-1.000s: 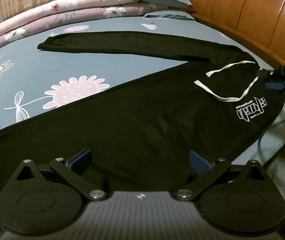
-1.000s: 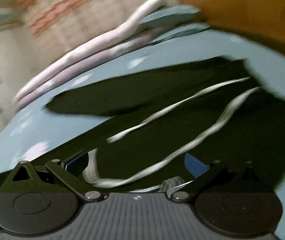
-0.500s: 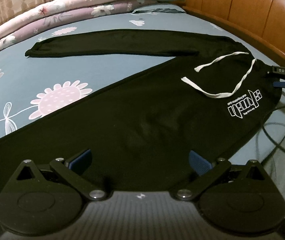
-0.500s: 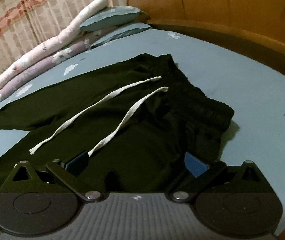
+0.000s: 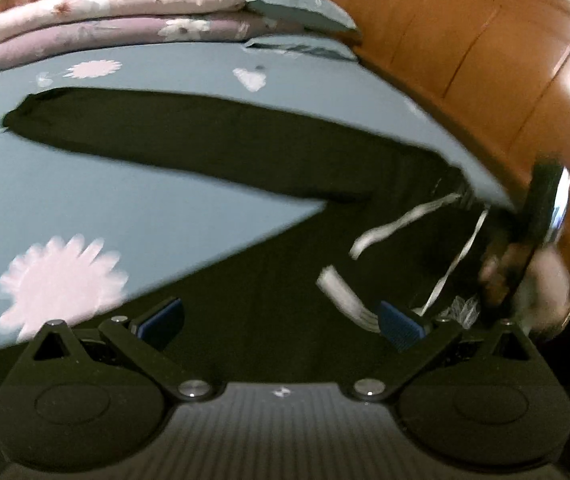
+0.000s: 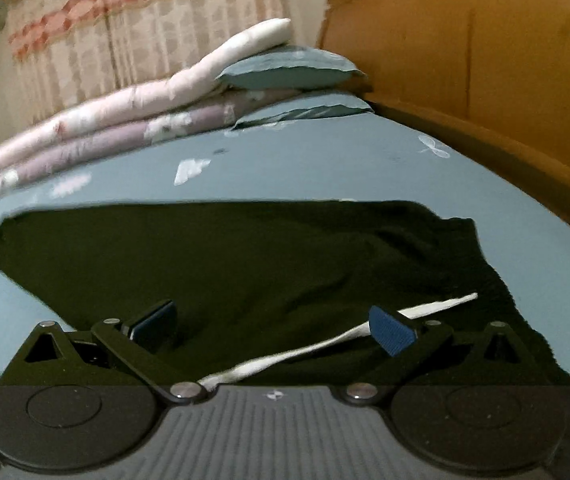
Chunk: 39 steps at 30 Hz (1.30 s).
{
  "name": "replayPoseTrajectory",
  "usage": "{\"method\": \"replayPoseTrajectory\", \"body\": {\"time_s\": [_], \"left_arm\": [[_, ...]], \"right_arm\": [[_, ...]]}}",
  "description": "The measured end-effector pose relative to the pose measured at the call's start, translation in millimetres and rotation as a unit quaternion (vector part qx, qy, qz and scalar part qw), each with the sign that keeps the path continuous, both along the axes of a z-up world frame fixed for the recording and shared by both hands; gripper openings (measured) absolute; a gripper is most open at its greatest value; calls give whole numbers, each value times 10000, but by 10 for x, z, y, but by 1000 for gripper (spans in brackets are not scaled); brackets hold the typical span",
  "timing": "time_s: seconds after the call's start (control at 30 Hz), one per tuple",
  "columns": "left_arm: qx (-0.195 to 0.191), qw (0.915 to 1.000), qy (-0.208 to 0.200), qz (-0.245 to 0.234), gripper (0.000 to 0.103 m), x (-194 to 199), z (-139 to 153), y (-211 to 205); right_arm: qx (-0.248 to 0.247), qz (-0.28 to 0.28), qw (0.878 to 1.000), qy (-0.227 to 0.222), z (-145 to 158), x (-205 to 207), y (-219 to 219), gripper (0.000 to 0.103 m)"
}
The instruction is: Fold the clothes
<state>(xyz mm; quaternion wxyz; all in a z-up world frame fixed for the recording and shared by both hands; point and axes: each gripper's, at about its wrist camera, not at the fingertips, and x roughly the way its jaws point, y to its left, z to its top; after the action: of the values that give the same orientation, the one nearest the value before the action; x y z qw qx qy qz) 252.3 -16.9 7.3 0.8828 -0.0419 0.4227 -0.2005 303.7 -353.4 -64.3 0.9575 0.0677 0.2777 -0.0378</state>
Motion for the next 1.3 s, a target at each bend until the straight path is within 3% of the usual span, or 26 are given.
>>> {"method": "replayPoseTrajectory", "body": {"time_s": [0.13, 0.23, 0.33, 0.6, 0.8, 1.13, 1.3], "left_arm": [[-214, 9985, 79, -495, 102, 637, 133, -496], [-177, 9939, 38, -1087, 102, 1141, 154, -1094], [-288, 9846, 264, -1706, 102, 1666, 101, -1763], [-410, 9629, 1093, -2432, 102, 2303, -422, -2905], [-497, 9391, 1695, -2947, 102, 2775, -809, -3750], [-551, 9427, 1650, -2849, 102, 3036, -1015, -4089], [-503, 9533, 1317, -2670, 102, 3085, -987, -4135]], "right_arm": [[-589, 131, 9981, 108, -199, -73, 112, 103], [-547, 48, 9983, 196, -199, -64, 48, 103], [-546, 54, 9982, 252, -196, -72, -8, 103], [-968, 349, 9922, 699, -281, -57, -30, 103], [-650, 354, 9934, 880, -312, -58, -135, 103], [-684, 396, 9926, 924, -330, -67, -109, 103], [-680, 399, 9925, 934, -340, -71, -101, 103]]}}
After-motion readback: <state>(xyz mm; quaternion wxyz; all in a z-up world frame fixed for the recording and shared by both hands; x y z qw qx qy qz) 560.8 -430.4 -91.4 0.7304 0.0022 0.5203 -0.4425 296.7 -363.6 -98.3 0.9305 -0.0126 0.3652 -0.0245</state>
